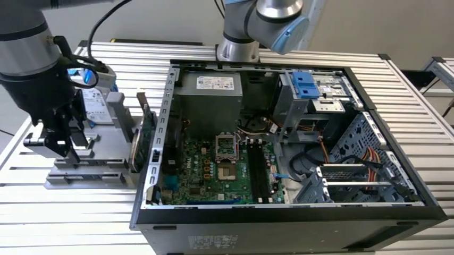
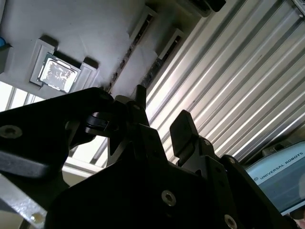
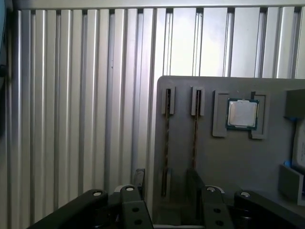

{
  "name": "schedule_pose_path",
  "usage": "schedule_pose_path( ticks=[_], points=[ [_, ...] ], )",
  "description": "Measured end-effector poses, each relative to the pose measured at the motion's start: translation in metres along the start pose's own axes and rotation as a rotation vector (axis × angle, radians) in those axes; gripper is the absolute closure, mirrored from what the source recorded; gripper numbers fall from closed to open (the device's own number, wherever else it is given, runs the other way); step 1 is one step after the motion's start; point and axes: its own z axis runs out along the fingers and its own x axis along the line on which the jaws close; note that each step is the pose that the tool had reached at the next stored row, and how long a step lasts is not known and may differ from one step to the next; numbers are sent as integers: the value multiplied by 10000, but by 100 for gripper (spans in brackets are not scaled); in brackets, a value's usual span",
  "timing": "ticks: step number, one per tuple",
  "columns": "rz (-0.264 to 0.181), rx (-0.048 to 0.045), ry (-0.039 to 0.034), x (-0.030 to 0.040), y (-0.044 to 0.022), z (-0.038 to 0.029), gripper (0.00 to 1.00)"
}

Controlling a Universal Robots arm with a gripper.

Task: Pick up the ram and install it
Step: 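Pick up the ram and move it above insertion slot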

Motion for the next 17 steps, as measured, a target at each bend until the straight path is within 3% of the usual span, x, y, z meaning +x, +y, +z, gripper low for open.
schedule_pose_path(
  ticks=[17],
  points=[
    [-128, 16, 1, -18, 19, 135, 0]
  ],
)
